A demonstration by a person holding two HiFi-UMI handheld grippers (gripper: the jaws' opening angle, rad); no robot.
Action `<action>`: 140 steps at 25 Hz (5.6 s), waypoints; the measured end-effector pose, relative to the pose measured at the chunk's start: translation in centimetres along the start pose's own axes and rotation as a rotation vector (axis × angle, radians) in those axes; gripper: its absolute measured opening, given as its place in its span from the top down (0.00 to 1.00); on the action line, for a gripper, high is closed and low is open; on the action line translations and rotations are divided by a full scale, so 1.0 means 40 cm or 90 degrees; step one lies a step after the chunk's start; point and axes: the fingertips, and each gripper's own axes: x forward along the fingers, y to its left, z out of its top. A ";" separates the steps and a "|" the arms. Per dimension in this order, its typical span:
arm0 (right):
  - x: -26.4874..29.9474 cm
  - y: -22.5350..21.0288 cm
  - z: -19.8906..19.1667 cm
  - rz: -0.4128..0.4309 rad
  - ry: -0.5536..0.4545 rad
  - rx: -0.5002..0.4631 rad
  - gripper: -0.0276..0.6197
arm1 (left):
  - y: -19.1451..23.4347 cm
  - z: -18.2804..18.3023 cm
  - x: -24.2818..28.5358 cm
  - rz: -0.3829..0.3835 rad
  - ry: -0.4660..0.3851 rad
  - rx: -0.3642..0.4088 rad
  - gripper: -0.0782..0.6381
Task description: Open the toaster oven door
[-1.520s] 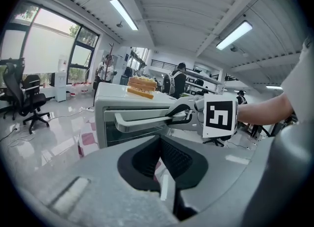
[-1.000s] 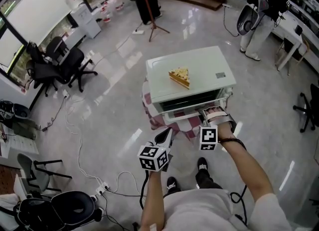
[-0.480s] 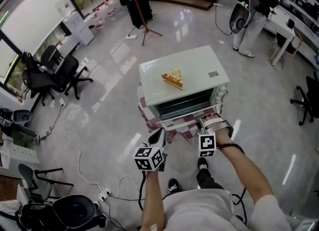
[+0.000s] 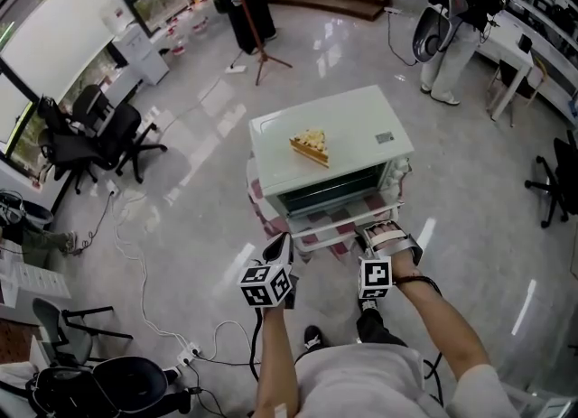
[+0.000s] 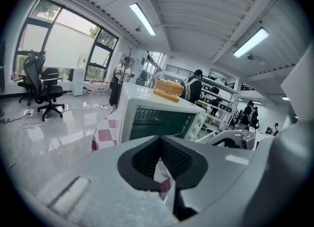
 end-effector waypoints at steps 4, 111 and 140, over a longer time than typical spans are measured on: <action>-0.001 0.040 -0.005 0.006 0.002 0.014 0.83 | 0.011 -0.019 0.021 0.003 0.016 -0.004 0.88; 0.107 0.375 -0.047 0.158 -0.142 0.037 0.79 | -0.044 -0.284 -0.091 0.122 0.074 -0.030 0.88; 0.213 0.469 -0.058 0.186 -0.132 0.034 0.73 | -0.114 -0.362 -0.083 0.126 0.098 -0.061 0.88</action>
